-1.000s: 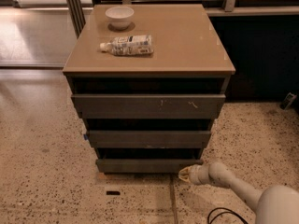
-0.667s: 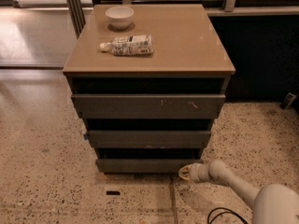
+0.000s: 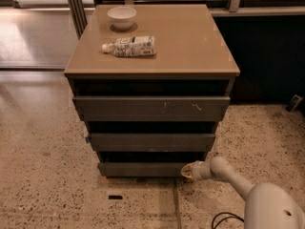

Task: Close bottom drawer

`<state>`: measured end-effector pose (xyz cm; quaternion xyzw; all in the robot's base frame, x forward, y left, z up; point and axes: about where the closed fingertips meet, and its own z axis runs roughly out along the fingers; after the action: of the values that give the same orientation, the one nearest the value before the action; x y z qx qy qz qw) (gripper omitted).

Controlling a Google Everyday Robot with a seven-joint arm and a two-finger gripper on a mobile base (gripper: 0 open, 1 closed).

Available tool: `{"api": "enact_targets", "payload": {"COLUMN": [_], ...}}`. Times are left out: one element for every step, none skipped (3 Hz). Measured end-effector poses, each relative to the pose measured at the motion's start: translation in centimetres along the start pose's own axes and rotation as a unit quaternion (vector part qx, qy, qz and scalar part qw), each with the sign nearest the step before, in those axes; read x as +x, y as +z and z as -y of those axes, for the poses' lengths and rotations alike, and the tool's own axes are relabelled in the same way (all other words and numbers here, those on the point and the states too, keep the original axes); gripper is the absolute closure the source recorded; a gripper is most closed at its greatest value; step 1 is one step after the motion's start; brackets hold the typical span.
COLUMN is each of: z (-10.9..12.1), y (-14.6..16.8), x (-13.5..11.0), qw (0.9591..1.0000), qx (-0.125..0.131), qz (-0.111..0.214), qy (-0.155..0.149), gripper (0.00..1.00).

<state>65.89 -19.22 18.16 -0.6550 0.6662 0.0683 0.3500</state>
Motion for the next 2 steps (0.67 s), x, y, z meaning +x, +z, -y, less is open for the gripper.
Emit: {"api": "enact_targets", "payload": {"z": [1.1,3.3], "y": [0.8,2.0], "x": [-0.1,-1.0], "qw": [1.0000,0.9994], "qx": [0.005,0.019], "qz": [0.007,0.017], "qy": [-0.005,-0.025], "gripper": [1.00,1.00]}}
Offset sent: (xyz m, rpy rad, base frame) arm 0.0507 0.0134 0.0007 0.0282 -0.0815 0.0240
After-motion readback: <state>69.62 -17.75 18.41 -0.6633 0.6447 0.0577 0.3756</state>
